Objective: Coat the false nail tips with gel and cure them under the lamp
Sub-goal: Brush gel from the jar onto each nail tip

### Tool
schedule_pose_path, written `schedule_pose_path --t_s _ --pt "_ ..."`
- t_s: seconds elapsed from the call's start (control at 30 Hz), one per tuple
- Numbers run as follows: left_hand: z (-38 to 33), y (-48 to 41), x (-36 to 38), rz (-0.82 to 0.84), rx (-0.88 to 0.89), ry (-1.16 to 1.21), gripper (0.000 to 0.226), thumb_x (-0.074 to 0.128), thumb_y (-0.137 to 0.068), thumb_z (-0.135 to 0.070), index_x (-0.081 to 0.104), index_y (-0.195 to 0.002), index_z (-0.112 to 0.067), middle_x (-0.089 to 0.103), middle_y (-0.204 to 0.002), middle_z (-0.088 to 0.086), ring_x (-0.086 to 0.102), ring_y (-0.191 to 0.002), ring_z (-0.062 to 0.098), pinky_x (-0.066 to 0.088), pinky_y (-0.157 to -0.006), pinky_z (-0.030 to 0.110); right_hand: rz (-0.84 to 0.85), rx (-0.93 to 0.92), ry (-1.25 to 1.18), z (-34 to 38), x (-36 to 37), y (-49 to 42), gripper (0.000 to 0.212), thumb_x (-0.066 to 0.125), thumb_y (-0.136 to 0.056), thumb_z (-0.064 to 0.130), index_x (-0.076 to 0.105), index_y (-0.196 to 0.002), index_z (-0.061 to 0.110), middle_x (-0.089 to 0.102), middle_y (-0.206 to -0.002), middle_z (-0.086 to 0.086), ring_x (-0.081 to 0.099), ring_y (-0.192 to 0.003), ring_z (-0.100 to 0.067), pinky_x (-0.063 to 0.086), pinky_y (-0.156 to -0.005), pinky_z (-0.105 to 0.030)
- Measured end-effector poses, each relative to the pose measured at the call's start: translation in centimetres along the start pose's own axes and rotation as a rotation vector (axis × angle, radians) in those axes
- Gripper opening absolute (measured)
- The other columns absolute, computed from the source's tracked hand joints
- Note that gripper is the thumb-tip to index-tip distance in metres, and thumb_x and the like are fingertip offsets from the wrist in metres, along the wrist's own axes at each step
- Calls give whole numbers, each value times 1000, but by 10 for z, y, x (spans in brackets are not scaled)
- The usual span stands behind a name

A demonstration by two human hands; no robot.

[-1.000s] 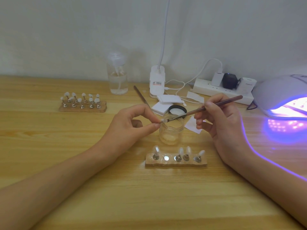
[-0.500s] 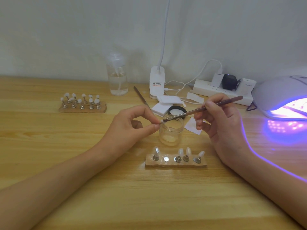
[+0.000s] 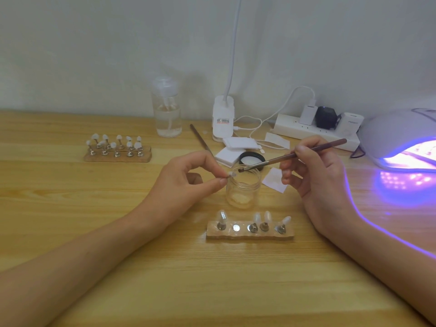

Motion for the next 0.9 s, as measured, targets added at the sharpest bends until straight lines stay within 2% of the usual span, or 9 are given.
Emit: schedule_pose_path --t_s 0.17,0.3,0.43,0.47,0.57,0.6,0.7,0.8,0.9 --pt "-1 0 1 -13 -4 17 12 77 -82 -13 69 -78 -21 61 -68 -20 36 -50 9 31 -48 16 66 -14 9 0 6 0 22 54 -93 19 63 -76 29 66 -72 -1 61 -61 -15 50 -54 -23" --pt "-1 0 1 -11 -7 19 13 77 -82 -13 69 -77 -21 64 -75 -15 37 -52 11 33 -49 18 11 1 31 -1 1 -1 19 55 -93 18 61 -77 26 66 -70 -1 61 -61 -15 51 -53 -24" --pt "0 0 1 -10 -11 15 12 78 -82 -15 69 -78 -22 56 -61 -19 36 -49 6 31 -47 14 58 -16 -5 1 5 0 21 54 -93 19 62 -77 28 66 -71 -2 61 -61 -14 50 -54 -23" --pt "-1 0 1 -11 -7 13 12 78 -82 -15 69 -78 -22 56 -60 -16 36 -49 6 31 -47 15 69 -19 15 1 6 0 21 54 -93 19 63 -77 28 66 -71 -2 61 -61 -15 51 -54 -23" --pt "-2 0 0 -11 -7 -2 11 78 -81 -19 69 -77 -24 56 -66 9 37 -51 10 31 -48 19 36 -6 53 0 3 0 16 55 -93 19 61 -79 25 66 -72 -3 60 -61 -16 51 -54 -24" --pt "-2 1 0 -10 -7 0 11 78 -81 -19 69 -78 -23 55 -64 7 37 -51 9 31 -48 19 22 -4 43 0 2 0 15 55 -93 19 61 -80 24 66 -71 -2 60 -61 -15 51 -54 -24" --pt "-2 1 1 -3 -7 3 10 77 -83 -16 68 -80 -19 54 -57 -20 36 -48 4 31 -47 14 36 -17 -14 1 3 -1 21 55 -93 19 63 -77 29 65 -69 0 61 -61 -13 50 -53 -22" --pt "-2 1 2 -2 -7 -10 11 77 -83 -15 68 -80 -21 58 -62 -23 38 -47 3 32 -47 12 68 -21 26 1 7 0 20 55 -94 19 63 -78 28 66 -71 -2 61 -61 -16 51 -54 -24" --pt "-2 1 1 4 -13 -3 12 75 -85 -15 69 -82 -25 65 -78 -19 41 -50 8 36 -48 15 10 0 11 -1 1 0 22 55 -93 17 63 -76 28 65 -69 -1 60 -60 -15 50 -53 -23"
Point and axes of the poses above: each hand's wrist, its own y-axis away from the middle knuckle, its own x-axis out of the palm, z = x × y, the point moved 6 cm from there along -y, towards the middle knuckle
